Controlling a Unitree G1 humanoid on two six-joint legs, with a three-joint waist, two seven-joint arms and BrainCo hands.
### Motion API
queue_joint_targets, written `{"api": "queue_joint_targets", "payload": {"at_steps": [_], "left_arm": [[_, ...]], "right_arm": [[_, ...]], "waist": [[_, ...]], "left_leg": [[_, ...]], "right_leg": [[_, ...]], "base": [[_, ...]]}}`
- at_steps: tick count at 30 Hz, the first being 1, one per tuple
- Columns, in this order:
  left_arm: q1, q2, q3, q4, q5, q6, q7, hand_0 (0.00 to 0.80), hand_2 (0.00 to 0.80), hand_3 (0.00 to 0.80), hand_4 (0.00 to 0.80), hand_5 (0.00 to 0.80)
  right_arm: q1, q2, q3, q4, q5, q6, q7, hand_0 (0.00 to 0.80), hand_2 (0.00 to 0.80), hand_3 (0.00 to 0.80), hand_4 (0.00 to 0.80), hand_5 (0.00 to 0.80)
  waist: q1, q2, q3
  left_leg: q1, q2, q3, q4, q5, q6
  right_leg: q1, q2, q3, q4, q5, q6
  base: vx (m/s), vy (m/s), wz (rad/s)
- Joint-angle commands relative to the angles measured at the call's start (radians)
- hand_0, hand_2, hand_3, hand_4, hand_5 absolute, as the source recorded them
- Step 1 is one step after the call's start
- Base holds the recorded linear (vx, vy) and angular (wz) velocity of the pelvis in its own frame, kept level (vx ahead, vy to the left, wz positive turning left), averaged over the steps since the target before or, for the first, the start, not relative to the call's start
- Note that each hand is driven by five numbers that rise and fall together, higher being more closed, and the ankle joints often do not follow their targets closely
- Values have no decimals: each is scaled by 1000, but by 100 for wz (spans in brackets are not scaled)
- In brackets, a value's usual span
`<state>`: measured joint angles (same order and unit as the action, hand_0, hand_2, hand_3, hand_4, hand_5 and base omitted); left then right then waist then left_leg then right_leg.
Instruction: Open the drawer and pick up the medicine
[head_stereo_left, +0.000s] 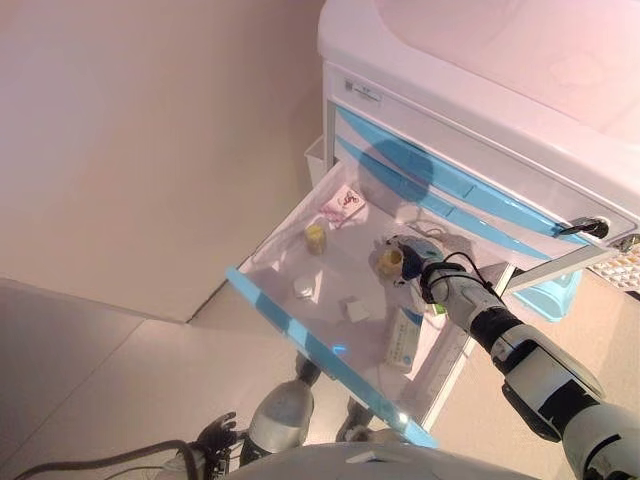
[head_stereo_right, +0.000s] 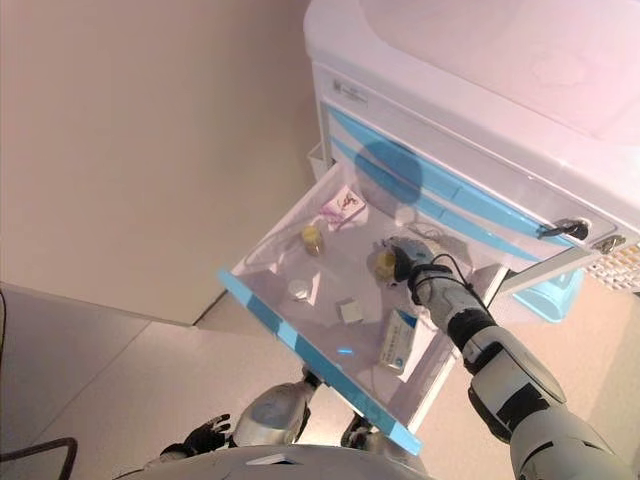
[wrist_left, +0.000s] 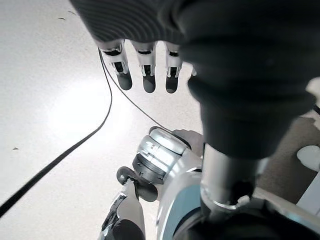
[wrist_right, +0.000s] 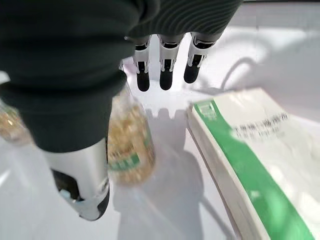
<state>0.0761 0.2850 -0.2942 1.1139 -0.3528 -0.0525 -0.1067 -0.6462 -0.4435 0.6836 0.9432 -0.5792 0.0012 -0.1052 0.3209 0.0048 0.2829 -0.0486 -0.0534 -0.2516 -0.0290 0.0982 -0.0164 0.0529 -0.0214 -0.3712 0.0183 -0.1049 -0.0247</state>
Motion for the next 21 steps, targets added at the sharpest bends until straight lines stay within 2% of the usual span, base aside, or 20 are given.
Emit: {"api": "queue_joint_targets", "payload": {"at_steps": [1, 8, 21], "left_arm": [[-19, 17, -52, 10, -10, -26, -12, 0, 0, 0, 0, 0], [-22, 19, -64, -5, -19, -34, -18, 0, 0, 0, 0, 0], [-25, 23, -67, -10, -19, -35, -24, 0, 0, 0, 0, 0]], "right_arm": [[-100, -12, 26, -18, -4, -22, -42, 0, 0, 0, 0, 0], [-122, -15, 26, -8, -4, -32, -48, 0, 0, 0, 0, 0], [-132, -12, 28, -15, -9, -26, -56, 0, 0, 0, 0, 0]], "waist": [[16, -7, 2], [17, 6, 16], [20, 7, 25]], "left_leg": [[-19, -72, -3, 31, -61, 37], [-30, -76, -7, 29, -56, 38], [-39, -79, -5, 31, -56, 42]], "right_leg": [[-60, -73, 58, 14, 107, 68], [-72, -75, 56, 13, 110, 68], [-82, -77, 54, 17, 112, 71]], "base": [[0, 0, 0], [0, 0, 0], [0, 0, 0]]}}
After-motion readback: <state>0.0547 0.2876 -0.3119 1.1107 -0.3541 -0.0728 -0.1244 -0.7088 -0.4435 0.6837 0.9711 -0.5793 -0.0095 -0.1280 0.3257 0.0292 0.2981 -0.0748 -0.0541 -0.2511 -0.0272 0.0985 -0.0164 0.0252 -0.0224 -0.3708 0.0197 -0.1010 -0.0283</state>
